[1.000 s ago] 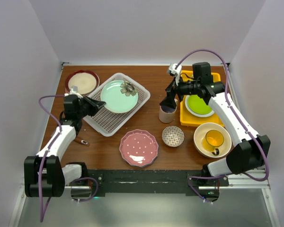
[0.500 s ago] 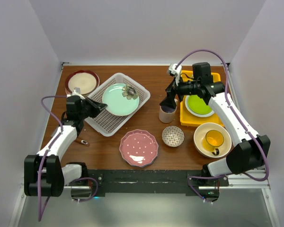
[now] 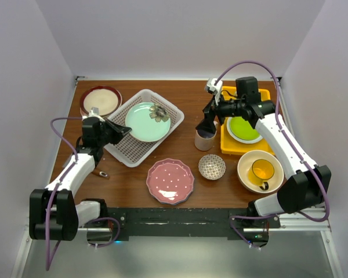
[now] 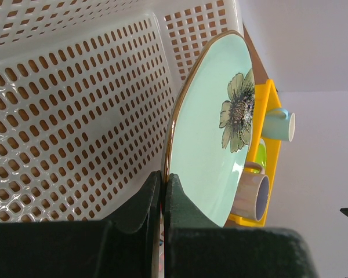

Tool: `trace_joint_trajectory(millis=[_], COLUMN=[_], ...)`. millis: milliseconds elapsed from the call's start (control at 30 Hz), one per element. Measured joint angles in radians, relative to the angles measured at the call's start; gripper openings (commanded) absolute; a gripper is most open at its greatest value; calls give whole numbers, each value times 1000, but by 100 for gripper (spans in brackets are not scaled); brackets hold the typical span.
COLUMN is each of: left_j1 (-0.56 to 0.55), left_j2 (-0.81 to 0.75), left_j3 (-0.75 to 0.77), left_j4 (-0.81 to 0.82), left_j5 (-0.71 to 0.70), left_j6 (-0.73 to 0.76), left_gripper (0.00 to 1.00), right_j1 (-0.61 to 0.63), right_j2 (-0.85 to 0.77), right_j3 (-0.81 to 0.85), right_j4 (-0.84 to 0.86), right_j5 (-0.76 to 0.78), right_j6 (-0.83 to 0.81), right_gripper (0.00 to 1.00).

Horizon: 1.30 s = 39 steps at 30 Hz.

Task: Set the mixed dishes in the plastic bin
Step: Place the plate in the plastic bin.

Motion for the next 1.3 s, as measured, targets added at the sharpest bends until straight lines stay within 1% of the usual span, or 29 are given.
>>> trace_joint_trajectory(millis=[300, 533, 633, 933, 1033, 1067, 1167, 1300], left_j1=[-12, -17, -21, -27, -34, -35, -42, -44], left_j2=[19, 42, 79, 258, 300, 311, 325, 328], left_j3=[0, 3, 18, 73, 102, 110, 140, 180], left_j4=[-5, -5, -6, -8, -8, -7, 2, 1], left_j5=[-19, -63, -83, -117, -123, -123, -113, -112], left_j6=[2, 0, 4, 20, 28, 32, 40, 52], left_gripper=[0, 0, 0, 0, 26, 41, 56, 64], right_j1=[0, 0, 0, 0, 0, 0, 0, 0], right_j2=[0, 0, 0, 0, 0, 0, 0, 0], right_j3=[-2, -2, -2, -2, -2, -2, -2, -2], right_j4=[0, 0, 0, 4, 5, 5, 5, 6], right_j5=[0, 0, 0, 0, 0, 0, 0, 0], right_j6=[0, 0, 1, 3, 3, 3, 3, 3], right_gripper=[98, 98, 98, 98, 98, 98, 98, 98])
